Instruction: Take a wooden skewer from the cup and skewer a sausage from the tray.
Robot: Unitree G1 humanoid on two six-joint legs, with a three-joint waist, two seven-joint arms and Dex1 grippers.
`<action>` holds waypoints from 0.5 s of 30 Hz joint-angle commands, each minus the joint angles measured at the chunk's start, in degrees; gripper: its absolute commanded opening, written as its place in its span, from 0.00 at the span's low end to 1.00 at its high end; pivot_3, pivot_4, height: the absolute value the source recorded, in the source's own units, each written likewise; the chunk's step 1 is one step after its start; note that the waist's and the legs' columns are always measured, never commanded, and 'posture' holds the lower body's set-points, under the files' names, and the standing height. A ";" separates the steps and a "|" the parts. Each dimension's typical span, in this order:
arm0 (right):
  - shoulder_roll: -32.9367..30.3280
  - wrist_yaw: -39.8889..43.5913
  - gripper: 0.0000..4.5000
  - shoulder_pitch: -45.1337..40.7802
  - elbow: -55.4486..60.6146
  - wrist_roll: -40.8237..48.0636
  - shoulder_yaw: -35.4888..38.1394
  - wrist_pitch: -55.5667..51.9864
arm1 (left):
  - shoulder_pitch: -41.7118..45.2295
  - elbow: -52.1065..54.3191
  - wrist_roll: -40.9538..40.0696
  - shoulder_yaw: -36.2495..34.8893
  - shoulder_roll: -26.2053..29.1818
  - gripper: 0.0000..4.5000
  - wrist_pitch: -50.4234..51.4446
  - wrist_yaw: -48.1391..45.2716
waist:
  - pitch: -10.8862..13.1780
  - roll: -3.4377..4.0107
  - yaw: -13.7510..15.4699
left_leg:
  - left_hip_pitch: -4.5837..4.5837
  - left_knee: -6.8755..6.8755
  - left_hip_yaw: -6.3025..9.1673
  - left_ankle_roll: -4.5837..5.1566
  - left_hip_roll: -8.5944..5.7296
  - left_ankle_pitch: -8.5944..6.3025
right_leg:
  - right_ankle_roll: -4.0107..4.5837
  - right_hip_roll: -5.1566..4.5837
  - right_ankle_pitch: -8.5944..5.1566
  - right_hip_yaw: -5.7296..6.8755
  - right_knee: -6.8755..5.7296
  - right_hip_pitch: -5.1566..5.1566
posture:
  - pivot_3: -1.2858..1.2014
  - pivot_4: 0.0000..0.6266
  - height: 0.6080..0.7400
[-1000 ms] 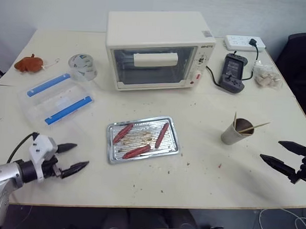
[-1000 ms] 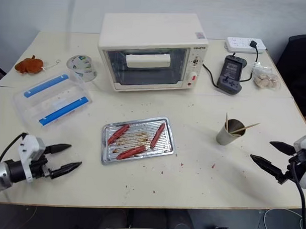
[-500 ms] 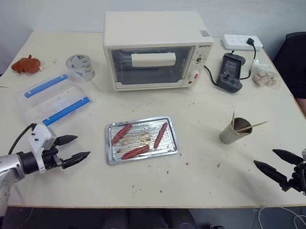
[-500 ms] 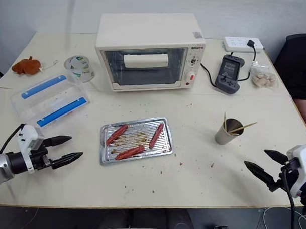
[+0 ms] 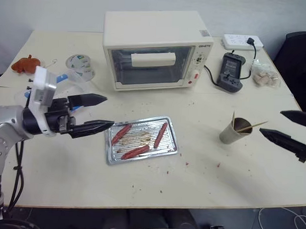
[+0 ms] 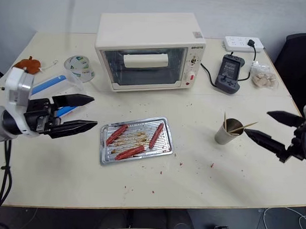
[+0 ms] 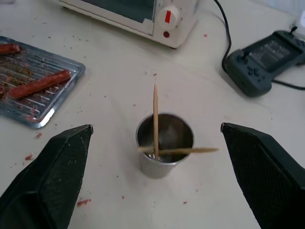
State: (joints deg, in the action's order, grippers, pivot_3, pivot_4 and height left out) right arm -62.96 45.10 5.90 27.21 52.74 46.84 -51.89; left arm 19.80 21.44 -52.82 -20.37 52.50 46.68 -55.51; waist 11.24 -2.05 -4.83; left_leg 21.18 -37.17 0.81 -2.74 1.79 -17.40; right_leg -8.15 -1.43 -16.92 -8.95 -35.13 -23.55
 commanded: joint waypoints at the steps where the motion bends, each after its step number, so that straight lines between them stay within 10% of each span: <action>1: -2.87 -5.53 1.00 -9.02 -3.47 2.46 -8.32 -5.08 | 4.73 0.18 1.87 6.02 -0.13 0.99 -1.57 -2.00 | 0.00 0.00 -0.01 | 0.06 -0.02 0.00 0.00 0.00 0.00 | 0.00 0.00 0.00 0.01 0.00 -0.04 | 0.52 0.24 1.00; 9: -2.36 -9.59 0.67 -21.67 -6.36 -1.81 -22.63 -8.43 | 9.09 -3.21 7.59 12.67 -2.60 1.00 -6.55 -4.50 | 0.02 0.03 0.20 | 0.25 -0.03 -0.05 0.00 0.00 0.00 | -0.02 -0.03 0.01 0.00 -0.06 -0.26 | 0.52 0.24 1.00; 15: -2.19 -10.11 0.67 -25.61 -7.26 -3.85 -26.58 -9.90 | 8.81 -2.52 7.89 13.51 -4.12 1.00 -7.33 -4.54 | 0.02 0.03 0.35 | 0.26 -0.06 -0.03 0.00 0.01 0.00 | -0.02 -0.04 0.01 0.05 -0.15 -0.29 | 0.52 0.24 1.00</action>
State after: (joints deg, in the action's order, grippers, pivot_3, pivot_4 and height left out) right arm -64.93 35.56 -18.07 20.04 49.85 20.04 -61.58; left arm 28.05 17.50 -44.87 -6.60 48.70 40.45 -59.75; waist 11.26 -2.02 -4.48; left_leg 21.43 -37.26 0.77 -2.74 1.80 -17.40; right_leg -8.17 -1.48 -16.92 -8.90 -35.31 -23.85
